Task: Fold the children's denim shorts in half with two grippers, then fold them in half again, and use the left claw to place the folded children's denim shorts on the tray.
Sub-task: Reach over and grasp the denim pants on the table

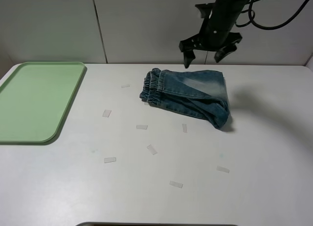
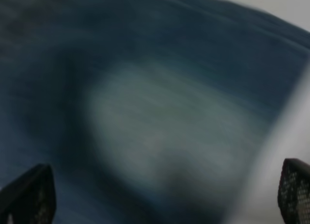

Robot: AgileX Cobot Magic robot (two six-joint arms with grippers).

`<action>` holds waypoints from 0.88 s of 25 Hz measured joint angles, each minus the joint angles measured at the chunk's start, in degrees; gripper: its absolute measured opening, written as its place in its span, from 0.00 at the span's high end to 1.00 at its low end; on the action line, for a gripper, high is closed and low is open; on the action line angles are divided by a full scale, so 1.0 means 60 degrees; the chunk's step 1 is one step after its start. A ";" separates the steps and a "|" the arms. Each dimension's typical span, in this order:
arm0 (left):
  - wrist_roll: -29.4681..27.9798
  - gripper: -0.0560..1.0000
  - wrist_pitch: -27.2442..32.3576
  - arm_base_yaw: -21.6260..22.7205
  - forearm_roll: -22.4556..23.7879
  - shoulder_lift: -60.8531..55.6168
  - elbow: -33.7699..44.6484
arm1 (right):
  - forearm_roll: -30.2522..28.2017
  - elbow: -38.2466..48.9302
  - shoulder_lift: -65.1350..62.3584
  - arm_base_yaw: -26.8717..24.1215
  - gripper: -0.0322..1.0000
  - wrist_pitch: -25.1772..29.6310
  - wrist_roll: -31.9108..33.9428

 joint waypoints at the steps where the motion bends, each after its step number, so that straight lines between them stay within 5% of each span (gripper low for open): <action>1: 0.0000 0.19 0.0000 0.0000 0.0000 0.0000 0.0000 | -0.0393 0.0093 -0.0107 -0.0099 0.30 0.0299 0.0284; 4: 0.0000 0.19 0.0000 0.0000 0.0007 0.0000 0.0000 | -0.1315 0.1111 -0.1163 -0.0529 0.30 0.0665 0.0835; 13: 0.0000 0.19 0.0000 0.0000 0.0007 0.0000 0.0000 | -0.1508 0.5518 -0.5336 -0.1617 0.30 -0.0884 0.0948; 22: 0.0000 0.19 0.0000 0.0000 0.0007 0.0000 0.0000 | -0.1674 0.8262 -0.9953 -0.2586 0.30 -0.0995 0.0866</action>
